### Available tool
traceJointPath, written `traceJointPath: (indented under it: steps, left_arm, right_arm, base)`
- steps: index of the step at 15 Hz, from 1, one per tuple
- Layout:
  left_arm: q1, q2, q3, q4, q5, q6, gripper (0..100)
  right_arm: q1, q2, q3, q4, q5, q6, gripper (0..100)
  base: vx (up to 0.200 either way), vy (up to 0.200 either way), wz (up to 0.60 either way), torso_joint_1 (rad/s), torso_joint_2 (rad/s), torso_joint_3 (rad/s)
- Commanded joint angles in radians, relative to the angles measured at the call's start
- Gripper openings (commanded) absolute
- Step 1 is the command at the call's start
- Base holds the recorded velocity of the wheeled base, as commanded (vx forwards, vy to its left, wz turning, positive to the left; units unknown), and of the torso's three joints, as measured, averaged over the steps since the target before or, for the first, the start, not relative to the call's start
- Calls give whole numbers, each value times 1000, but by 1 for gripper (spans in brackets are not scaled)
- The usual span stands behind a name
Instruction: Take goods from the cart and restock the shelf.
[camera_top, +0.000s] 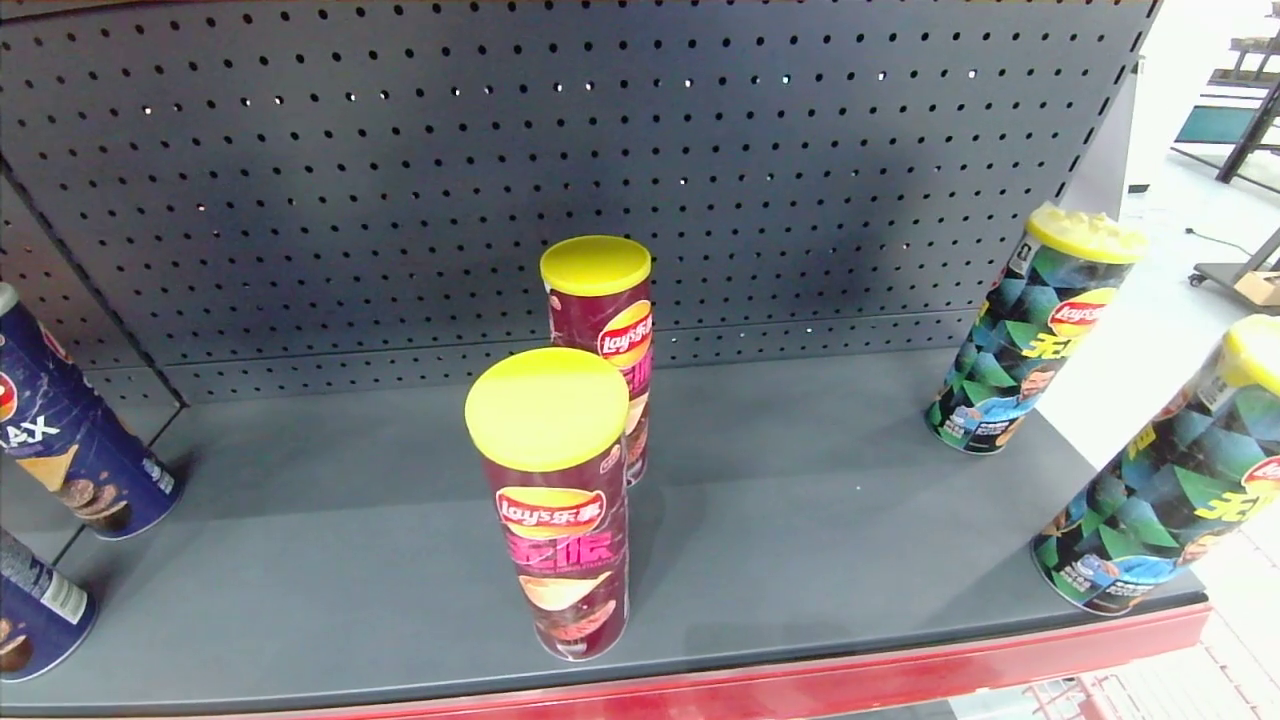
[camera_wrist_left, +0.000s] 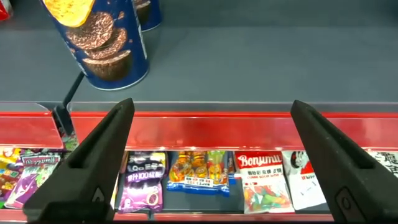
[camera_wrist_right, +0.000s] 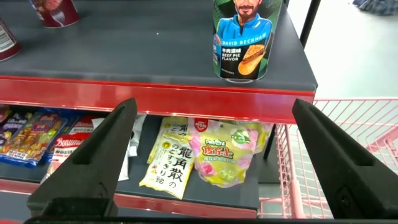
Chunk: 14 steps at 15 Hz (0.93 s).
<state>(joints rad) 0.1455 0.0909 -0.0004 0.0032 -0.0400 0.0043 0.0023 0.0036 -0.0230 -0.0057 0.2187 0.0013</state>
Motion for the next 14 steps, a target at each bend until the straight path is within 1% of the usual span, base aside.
traceJointPath:
  steps: [1, 2, 3, 14]
  left_arm:
    - [0, 1, 0, 0, 3, 5, 100]
    - [0, 1, 0, 0, 5, 8, 100]
    - [0, 1, 0, 0, 5, 11, 100]
    - [0, 1, 0, 0, 5, 0, 100]
  right_arm:
    - [1, -1, 0, 0, 1, 0, 100]
    - [1, -1, 0, 0, 1, 0, 100]
    - [1, -1, 0, 0, 1, 0, 100]
    - [1, -1, 0, 0, 1, -1, 100]
  base:
    - [0, 0, 0, 0, 0, 0]
    - [0, 0, 0, 0, 0, 0]
    - [-200, 0, 0, 7, -2, 7]
    - [0, 0, 0, 0, 0, 0]
